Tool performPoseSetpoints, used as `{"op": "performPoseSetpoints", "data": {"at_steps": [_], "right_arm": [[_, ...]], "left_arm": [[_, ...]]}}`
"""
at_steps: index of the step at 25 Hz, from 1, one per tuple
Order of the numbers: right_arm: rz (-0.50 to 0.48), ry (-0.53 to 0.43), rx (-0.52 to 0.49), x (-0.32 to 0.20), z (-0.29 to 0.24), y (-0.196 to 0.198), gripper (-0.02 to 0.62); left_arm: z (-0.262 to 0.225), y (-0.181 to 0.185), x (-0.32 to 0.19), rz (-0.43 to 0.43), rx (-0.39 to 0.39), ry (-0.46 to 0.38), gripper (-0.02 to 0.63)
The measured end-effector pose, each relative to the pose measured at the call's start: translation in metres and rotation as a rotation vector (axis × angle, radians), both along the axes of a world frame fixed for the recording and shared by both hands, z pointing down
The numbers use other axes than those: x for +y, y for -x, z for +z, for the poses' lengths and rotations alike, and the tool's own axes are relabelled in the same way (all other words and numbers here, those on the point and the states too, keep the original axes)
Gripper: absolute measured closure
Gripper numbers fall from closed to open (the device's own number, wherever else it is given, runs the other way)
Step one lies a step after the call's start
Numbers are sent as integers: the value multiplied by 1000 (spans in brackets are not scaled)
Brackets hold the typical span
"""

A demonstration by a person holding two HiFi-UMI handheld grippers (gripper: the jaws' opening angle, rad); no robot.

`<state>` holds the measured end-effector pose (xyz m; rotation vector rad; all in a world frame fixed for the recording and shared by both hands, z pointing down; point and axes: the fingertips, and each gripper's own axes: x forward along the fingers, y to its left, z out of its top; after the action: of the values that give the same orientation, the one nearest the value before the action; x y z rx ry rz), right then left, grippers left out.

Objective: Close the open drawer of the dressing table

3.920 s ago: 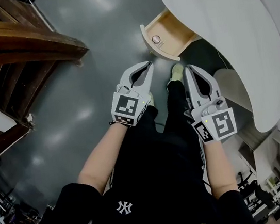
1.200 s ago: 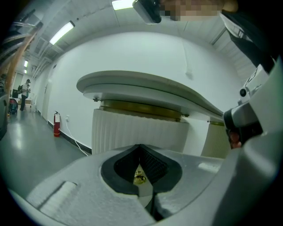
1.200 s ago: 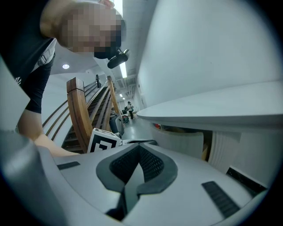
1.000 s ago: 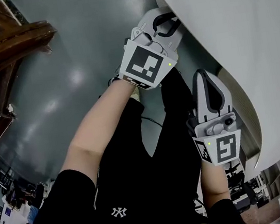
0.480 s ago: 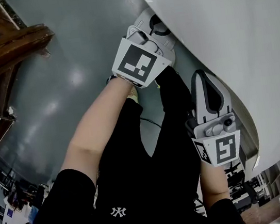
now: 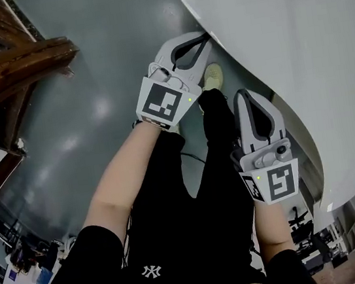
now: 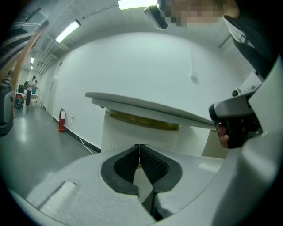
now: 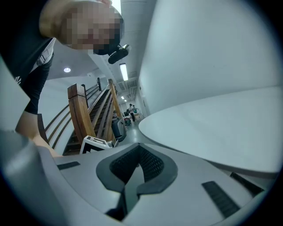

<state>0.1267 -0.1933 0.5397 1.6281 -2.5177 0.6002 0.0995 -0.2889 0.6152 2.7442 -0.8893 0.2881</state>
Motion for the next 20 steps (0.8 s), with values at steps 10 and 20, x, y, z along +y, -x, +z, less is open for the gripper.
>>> {"op": "performPoseSetpoints", "data": {"at_steps": [10, 20], "right_arm": [[-13, -59, -2, 11, -94, 17, 580], [-9, -119, 24, 34, -190, 41, 580]], "left_arm": [[-119, 33, 58, -25, 14, -9, 595], [-239, 62, 97, -28, 59, -50, 595]]}}
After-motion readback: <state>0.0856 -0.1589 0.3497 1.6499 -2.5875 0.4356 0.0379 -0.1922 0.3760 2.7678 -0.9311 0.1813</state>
